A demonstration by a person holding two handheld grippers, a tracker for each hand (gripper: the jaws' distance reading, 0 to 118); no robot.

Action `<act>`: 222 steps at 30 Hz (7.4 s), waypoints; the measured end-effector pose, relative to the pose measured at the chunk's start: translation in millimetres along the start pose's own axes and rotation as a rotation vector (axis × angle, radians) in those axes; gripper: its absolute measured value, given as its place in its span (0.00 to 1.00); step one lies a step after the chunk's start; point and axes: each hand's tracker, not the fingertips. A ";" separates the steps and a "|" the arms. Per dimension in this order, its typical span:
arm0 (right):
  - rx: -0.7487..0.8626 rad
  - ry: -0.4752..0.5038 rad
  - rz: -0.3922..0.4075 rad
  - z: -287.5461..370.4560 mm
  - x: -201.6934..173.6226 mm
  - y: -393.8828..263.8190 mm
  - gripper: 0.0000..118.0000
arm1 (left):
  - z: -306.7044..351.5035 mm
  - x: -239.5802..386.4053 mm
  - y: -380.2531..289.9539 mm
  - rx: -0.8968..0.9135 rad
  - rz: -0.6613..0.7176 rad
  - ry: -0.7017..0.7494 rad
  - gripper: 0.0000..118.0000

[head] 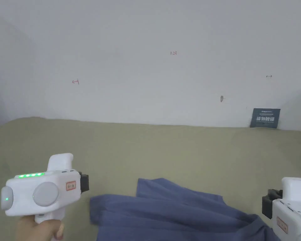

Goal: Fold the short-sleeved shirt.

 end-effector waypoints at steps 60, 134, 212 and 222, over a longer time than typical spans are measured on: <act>-0.202 0.212 -0.111 -93.8 15.5 42.4 0.12 | -108.5 -4.8 99.2 -0.070 0.008 -0.083 0.02; -0.276 0.233 -0.156 -48.3 23.2 -87.0 0.12 | 0.0 -78.5 -129.1 -0.176 0.227 -0.022 0.02; -0.655 0.313 0.227 -297.5 -85.4 45.0 0.85 | -13.4 -85.7 -147.3 -0.365 -0.051 -0.108 0.00; -0.669 0.401 0.210 -317.7 -104.8 22.6 0.35 | -22.5 -83.1 -155.4 -0.403 -0.051 -0.108 0.00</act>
